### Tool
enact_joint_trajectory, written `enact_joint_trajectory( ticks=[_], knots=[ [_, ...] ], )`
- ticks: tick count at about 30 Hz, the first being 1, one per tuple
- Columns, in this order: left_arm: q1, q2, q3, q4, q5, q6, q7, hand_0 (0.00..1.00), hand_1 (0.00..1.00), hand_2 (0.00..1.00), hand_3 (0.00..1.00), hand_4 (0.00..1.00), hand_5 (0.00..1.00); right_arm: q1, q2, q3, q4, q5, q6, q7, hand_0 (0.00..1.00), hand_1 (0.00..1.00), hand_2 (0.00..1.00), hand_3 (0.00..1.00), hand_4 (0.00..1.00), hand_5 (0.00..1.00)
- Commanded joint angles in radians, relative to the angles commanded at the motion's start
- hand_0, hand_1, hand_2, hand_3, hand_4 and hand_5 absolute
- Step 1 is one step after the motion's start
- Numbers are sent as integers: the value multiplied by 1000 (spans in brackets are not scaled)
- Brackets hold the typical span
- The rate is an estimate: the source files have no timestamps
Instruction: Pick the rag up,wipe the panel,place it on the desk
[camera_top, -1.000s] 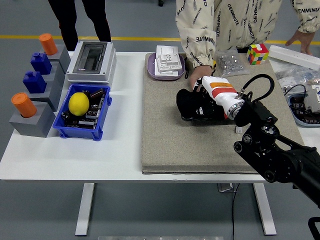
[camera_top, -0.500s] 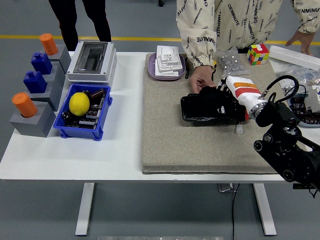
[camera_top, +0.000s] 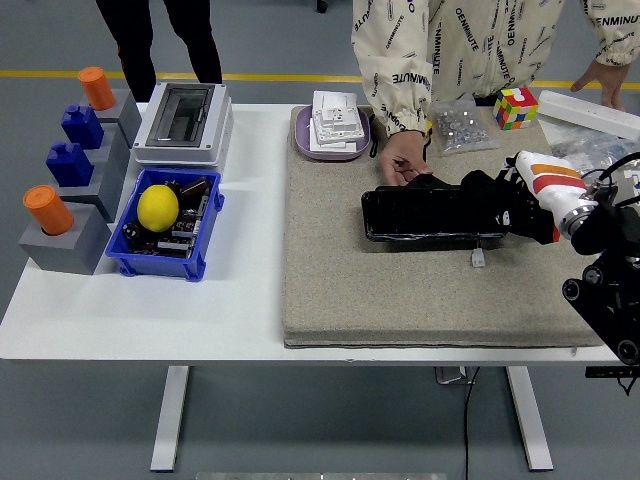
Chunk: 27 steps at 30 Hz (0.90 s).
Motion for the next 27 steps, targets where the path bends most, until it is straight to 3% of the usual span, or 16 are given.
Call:
enact_joint_trajectory(
  ticks=[10,27],
  knots=[
    [-1,0,-1,0,2,0,0,645,689,725,565,592,467,-17,-30,23,-3,-3,3,1,251,301,394,393,998,38],
    [-4,-1,-3,0,2,0,0,644,689,723,565,592,466,-12,-17,15,1,1,1,3,249,301,395,394,998,36]
  ],
)
